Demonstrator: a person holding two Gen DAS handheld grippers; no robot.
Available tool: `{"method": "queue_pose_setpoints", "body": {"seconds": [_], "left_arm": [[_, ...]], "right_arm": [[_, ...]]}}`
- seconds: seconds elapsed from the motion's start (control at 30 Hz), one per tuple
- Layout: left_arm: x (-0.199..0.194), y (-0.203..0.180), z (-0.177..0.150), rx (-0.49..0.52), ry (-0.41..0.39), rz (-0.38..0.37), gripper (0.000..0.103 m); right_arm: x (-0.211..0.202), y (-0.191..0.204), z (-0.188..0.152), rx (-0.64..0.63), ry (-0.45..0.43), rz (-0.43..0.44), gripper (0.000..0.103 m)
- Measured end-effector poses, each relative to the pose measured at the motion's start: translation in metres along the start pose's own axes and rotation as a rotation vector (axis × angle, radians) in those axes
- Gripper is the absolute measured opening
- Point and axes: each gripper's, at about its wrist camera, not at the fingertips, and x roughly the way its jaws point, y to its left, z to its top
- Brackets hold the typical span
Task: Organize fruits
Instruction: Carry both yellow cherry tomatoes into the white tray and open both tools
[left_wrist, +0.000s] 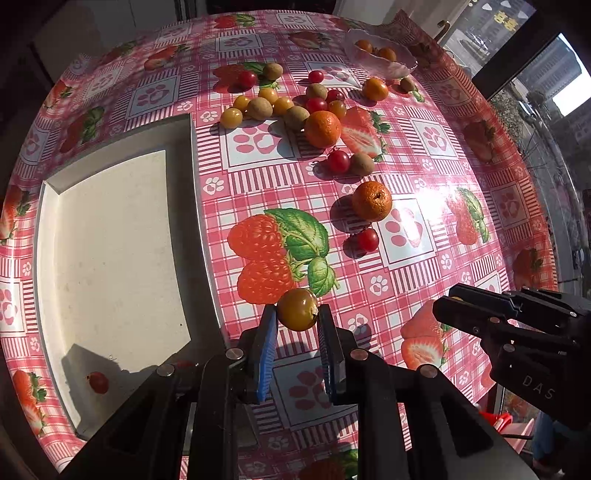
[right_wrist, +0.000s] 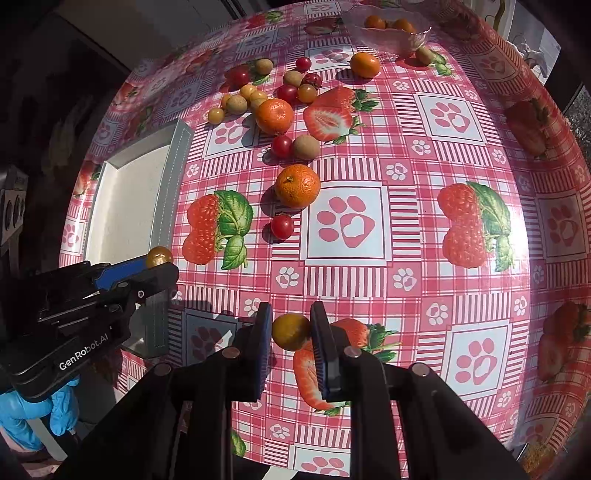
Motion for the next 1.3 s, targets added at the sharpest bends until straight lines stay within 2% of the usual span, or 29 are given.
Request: {"method": "queue_pose_setpoints", "body": {"seconds": [0.2, 0.6, 0.97, 1.3], "left_arm": [[-0.010, 0.022, -0.001, -0.064, -0.047, 0.010, 0.023], [-0.025, 0.111, 0.002, -0.164, -0.104, 0.091, 0.023], [0.005, 0.178, 0.019, -0.229, -0.078, 0.171, 0.023], [0.033, 0.197, 0.015, -0.249, -0.023, 0.192, 0.023]], "right_arm": [[-0.002, 0.032, 0.018, -0.052, 0.004, 0.013, 0.023], [0.022, 0.133, 0.071, -0.226, 0.013, 0.076, 0.023], [0.081, 0.206, 0.121, -0.290, 0.076, 0.106, 0.023], [0.132, 0.223, 0.133, -0.271, 0.158, 0.065, 0.023]]}}
